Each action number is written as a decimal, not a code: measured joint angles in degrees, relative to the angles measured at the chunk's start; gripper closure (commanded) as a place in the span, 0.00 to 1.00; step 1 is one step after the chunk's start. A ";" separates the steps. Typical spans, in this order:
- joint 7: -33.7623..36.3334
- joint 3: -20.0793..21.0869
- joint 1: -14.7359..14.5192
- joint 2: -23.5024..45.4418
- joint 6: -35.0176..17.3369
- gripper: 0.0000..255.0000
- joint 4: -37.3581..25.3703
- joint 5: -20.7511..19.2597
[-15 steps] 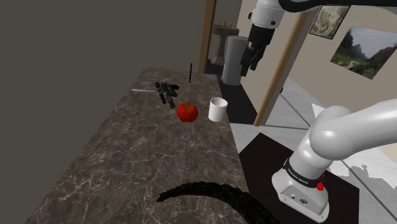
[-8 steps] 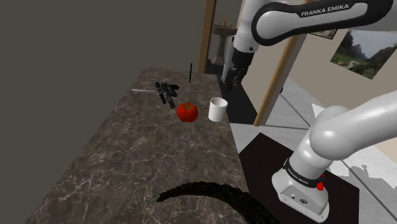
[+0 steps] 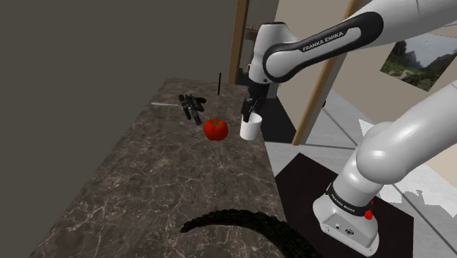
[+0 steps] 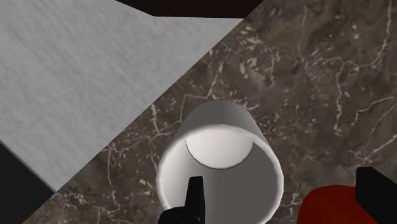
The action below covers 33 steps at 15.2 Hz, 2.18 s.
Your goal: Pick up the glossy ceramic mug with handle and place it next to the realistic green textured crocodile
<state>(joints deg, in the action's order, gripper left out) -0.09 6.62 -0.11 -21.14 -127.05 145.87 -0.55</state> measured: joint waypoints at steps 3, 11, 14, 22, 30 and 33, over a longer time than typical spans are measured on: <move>0.78 0.51 0.02 3.18 -3.83 0.00 0.64 -0.33; 1.30 0.74 0.24 6.33 -8.95 0.00 2.59 -0.85; 1.30 0.74 0.25 6.41 -9.02 0.00 2.58 -0.87; 1.30 0.74 0.25 6.41 -9.02 1.00 2.58 -0.87; 0.98 0.61 0.14 4.72 -6.31 1.00 1.53 -0.56; 0.70 0.47 0.05 3.17 -3.76 1.00 0.51 -0.33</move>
<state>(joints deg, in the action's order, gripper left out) 0.61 7.09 -0.06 -17.97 -130.81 146.37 -0.88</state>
